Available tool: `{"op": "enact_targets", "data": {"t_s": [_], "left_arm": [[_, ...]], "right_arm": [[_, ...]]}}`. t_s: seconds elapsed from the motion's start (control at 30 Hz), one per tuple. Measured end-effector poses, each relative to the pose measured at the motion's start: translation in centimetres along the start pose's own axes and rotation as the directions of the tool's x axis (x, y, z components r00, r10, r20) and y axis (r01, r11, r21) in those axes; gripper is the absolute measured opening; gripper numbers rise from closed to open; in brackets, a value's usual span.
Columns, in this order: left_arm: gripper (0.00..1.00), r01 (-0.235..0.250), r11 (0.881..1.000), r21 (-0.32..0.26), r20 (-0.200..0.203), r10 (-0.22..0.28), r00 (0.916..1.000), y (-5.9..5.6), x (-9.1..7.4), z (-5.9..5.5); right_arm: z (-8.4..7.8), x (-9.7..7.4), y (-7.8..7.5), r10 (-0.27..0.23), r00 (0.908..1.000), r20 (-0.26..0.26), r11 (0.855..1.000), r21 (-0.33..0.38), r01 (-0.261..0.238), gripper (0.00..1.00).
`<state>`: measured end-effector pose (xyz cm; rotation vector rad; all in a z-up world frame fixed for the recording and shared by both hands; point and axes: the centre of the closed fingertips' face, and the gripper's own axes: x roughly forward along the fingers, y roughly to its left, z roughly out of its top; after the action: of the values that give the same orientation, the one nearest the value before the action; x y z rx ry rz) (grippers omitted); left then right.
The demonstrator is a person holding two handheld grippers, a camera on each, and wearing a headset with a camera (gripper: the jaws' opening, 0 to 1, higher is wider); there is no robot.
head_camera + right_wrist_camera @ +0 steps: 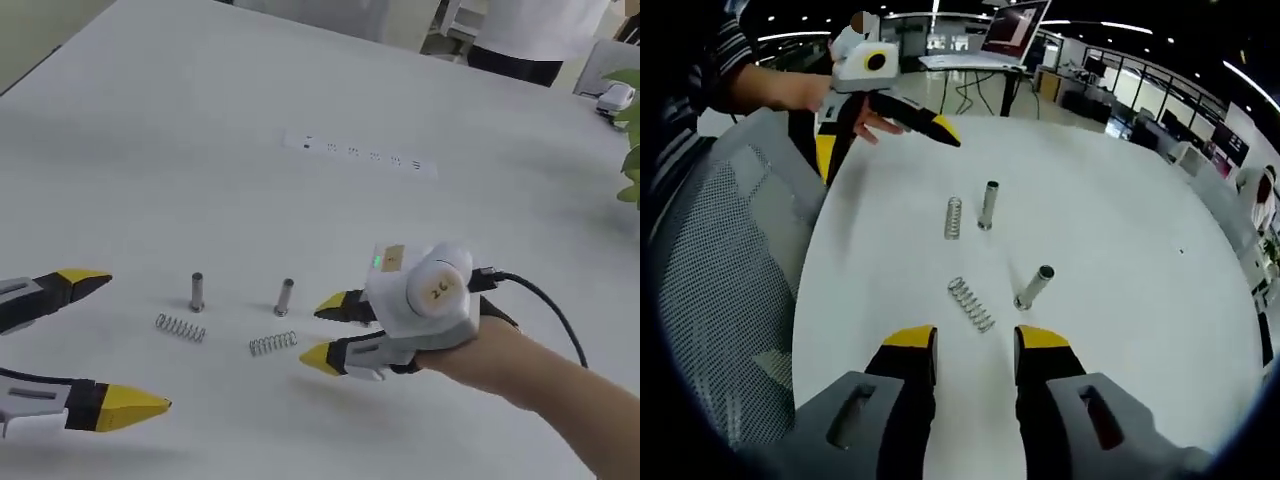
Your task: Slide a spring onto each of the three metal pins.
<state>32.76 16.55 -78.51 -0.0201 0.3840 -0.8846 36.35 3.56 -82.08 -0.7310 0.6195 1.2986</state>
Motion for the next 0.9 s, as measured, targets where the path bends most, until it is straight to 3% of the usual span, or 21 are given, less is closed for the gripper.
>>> {"op": "enact_targets", "data": {"t_s": [0.13,0.37,0.9], "left_arm": [[0.98,0.001,1.000,0.022,-0.026,0.000,0.9997,0.0,0.0,-0.5],[0.98,0.004,1.000,0.027,-0.034,-0.003,0.9994,-0.2,0.2,-0.7],[0.98,0.000,1.000,0.021,-0.044,0.001,0.9990,-0.1,0.0,-1.1]], "right_arm": [[0.2,0.7,0.2,0.018,0.9996,-0.023,0.998,-0.055,-0.020,0.27],[0.6,1.7,0.3,0.032,0.9988,-0.037,0.995,-0.093,-0.035,0.24],[-0.3,3.6,0.0,0.064,0.9941,-0.088,0.992,-0.106,-0.074,0.19]]}}
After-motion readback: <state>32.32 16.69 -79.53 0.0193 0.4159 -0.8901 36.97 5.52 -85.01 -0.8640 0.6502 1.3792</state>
